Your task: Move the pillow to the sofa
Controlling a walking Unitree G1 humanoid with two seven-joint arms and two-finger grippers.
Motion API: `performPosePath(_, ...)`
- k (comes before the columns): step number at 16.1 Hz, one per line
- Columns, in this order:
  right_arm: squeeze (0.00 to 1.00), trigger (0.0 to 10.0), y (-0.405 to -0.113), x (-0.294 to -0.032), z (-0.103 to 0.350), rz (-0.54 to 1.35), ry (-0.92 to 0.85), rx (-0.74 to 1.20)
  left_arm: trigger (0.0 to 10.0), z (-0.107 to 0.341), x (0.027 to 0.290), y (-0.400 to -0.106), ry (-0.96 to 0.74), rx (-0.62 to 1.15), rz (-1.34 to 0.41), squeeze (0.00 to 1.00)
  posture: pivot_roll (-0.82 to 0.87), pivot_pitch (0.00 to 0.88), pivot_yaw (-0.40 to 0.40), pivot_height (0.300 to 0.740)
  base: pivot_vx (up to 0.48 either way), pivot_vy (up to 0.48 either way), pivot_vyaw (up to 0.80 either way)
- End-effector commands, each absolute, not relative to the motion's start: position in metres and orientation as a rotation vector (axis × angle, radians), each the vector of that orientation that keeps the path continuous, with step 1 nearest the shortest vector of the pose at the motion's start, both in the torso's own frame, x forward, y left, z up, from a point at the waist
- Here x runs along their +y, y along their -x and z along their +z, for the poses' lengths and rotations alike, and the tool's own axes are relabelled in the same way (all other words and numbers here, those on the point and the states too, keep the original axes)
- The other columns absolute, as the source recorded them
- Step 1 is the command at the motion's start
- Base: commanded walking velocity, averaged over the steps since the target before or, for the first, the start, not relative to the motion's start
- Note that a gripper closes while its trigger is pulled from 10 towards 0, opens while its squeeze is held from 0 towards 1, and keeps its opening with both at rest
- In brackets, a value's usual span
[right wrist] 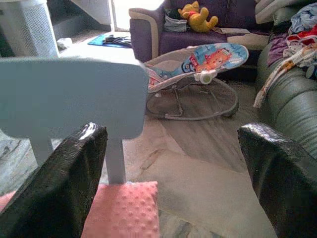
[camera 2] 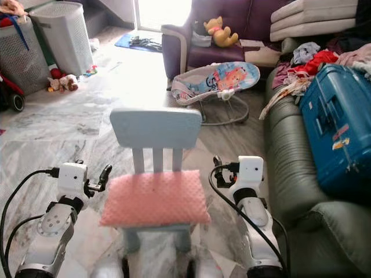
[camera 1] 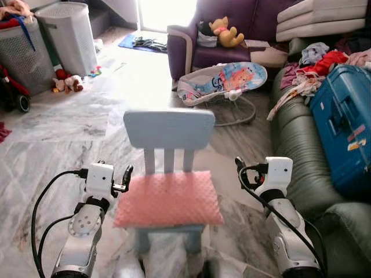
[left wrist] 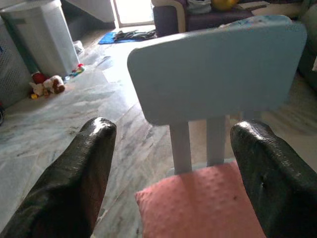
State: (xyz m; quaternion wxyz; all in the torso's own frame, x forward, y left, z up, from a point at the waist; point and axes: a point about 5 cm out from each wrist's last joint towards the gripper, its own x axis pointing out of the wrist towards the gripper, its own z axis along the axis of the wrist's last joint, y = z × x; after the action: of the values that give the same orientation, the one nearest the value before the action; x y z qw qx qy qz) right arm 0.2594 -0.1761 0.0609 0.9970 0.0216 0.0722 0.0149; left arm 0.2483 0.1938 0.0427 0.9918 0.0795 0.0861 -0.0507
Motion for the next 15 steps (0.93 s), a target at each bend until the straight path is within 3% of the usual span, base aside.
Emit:
performPosePath(1, 0.00, 10.0, -0.2592, -0.1801, 0.0624, 0.009, -0.050, 0.141, 10.0, 0.0436, 0.1950, -0.2482, -0.168, 0.173, -0.097, 0.00, -0.02, 0.000, -0.041, 0.611, 0.000, 0.000, 0.00)
performPosePath(4, 0.00, 10.0, -0.2595, -0.1797, 0.0619, 0.014, -0.051, 0.144, 10.0, 0.0447, 0.1951, -0.2500, -0.170, 0.170, -0.094, 0.00, -0.01, 0.000, -0.042, 0.585, 0.000, 0.000, 0.00)
performPosePath(15, 0.00, 10.0, -0.2618, -0.1780, 0.0599, 0.039, -0.059, 0.157, 10.0, 0.0471, 0.1951, -0.2532, -0.172, 0.151, -0.070, 0.00, -0.01, 0.000, -0.051, 0.585, 0.000, 0.000, 0.00)
